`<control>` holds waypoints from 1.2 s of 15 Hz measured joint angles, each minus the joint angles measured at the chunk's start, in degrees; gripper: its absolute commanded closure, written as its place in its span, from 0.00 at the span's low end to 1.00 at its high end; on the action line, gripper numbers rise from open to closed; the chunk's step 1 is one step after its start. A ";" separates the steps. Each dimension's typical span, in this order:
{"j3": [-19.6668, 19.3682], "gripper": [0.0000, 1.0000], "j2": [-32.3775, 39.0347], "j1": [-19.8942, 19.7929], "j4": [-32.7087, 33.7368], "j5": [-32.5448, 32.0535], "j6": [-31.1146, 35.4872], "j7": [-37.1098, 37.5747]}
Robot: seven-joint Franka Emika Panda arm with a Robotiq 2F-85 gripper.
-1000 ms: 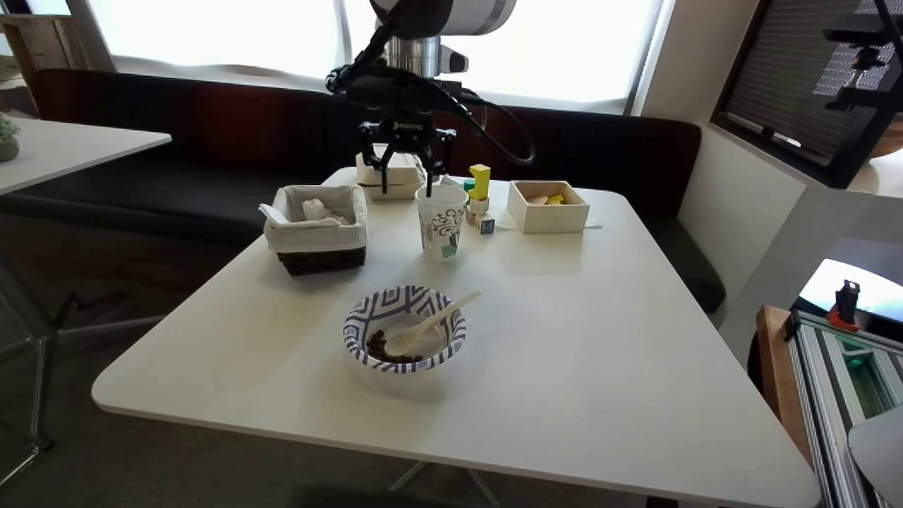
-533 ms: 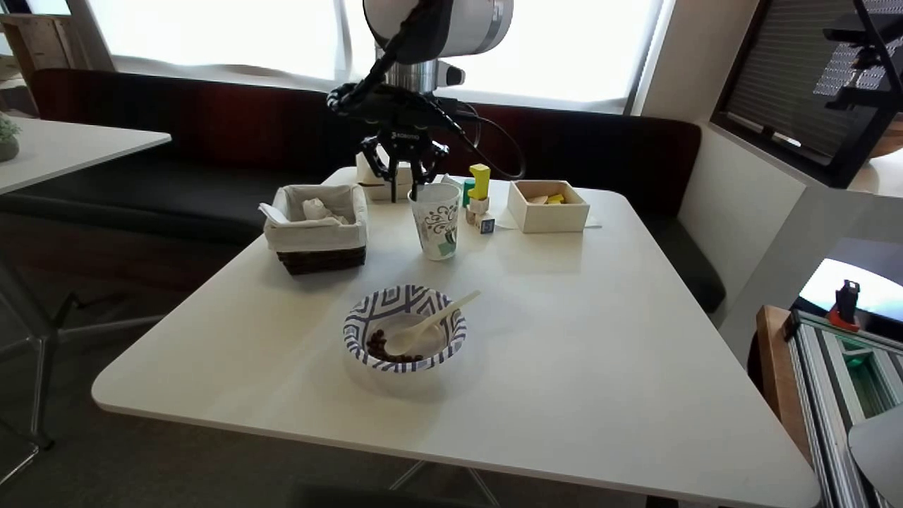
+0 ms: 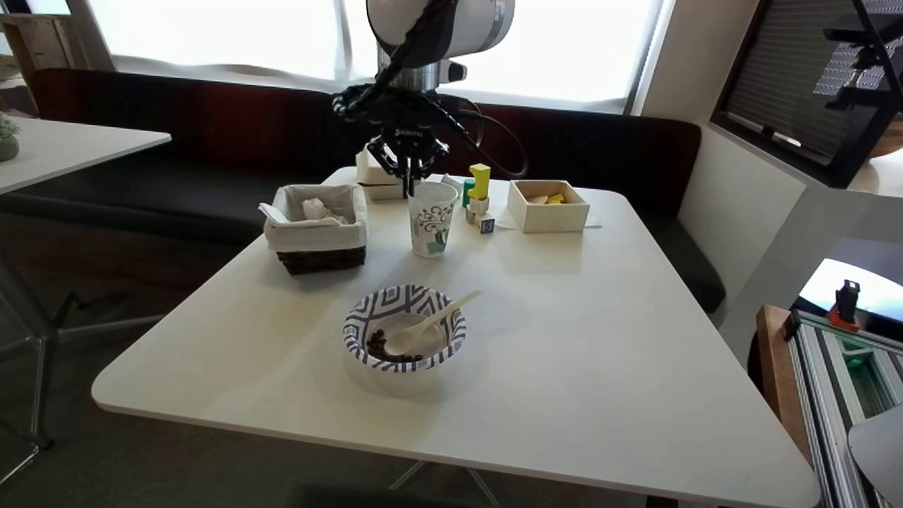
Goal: Move the cup to the right
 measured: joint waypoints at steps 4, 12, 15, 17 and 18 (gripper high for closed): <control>-3.58 0.99 -0.08 2.21 1.06 -3.87 -2.42 5.10; -4.80 0.99 1.20 2.41 11.42 -4.67 -21.93 19.34; -3.99 0.99 4.05 1.57 16.89 -2.77 -25.80 24.65; -3.80 0.99 6.46 0.80 20.25 -1.57 -26.04 27.72; -3.78 0.99 7.67 0.34 21.77 -1.23 -26.04 29.03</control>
